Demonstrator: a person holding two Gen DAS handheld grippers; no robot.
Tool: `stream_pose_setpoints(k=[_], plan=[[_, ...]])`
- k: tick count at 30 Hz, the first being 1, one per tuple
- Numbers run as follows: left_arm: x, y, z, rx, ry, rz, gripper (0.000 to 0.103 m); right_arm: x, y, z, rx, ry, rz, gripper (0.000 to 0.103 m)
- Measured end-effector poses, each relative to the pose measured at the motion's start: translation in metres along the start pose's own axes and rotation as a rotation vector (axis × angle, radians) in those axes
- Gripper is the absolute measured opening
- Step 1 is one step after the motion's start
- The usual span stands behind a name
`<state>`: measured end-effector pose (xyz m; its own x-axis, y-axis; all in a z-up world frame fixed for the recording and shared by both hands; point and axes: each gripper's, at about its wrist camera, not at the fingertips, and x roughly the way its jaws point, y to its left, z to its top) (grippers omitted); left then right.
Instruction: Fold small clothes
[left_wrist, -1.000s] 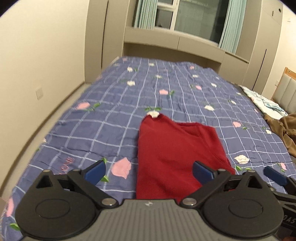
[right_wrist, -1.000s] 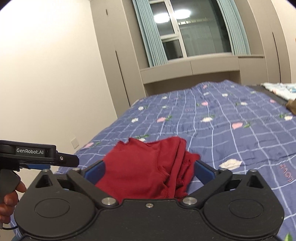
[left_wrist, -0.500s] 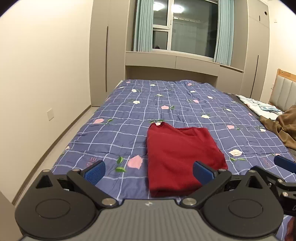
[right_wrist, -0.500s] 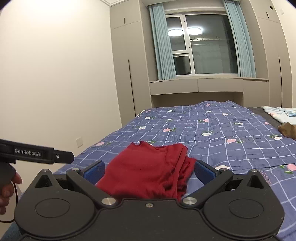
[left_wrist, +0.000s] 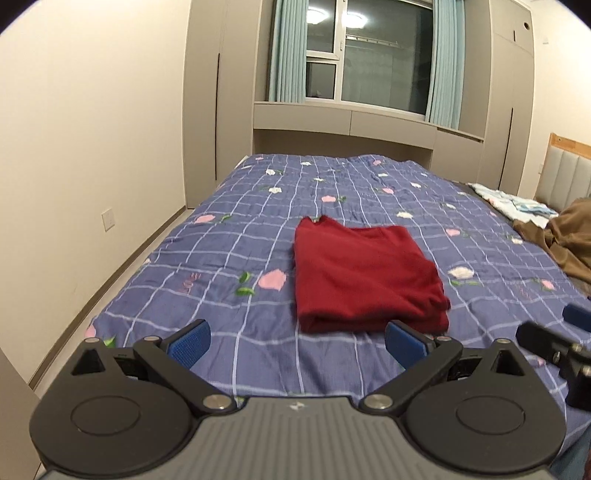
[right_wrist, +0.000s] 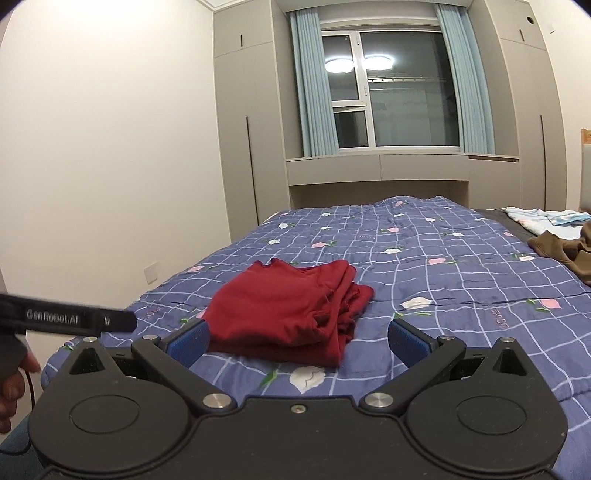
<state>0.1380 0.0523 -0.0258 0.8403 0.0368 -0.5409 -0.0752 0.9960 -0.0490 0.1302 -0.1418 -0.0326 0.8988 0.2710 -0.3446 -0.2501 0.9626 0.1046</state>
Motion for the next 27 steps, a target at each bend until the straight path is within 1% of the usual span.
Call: stream_pose_setpoints(k=[7, 27], plan=[[-0.001, -0.003, -0.014, 0.012, 0.013, -0.007, 0.102, -0.002, 0.002, -0.008, -0.020, -0.002, -0.018, 0.102], [-0.001, 0.001, -0.015, -0.004, 0.021, -0.004, 0.102, -0.003, 0.004, -0.010, -0.029, -0.007, -0.016, 0.102]])
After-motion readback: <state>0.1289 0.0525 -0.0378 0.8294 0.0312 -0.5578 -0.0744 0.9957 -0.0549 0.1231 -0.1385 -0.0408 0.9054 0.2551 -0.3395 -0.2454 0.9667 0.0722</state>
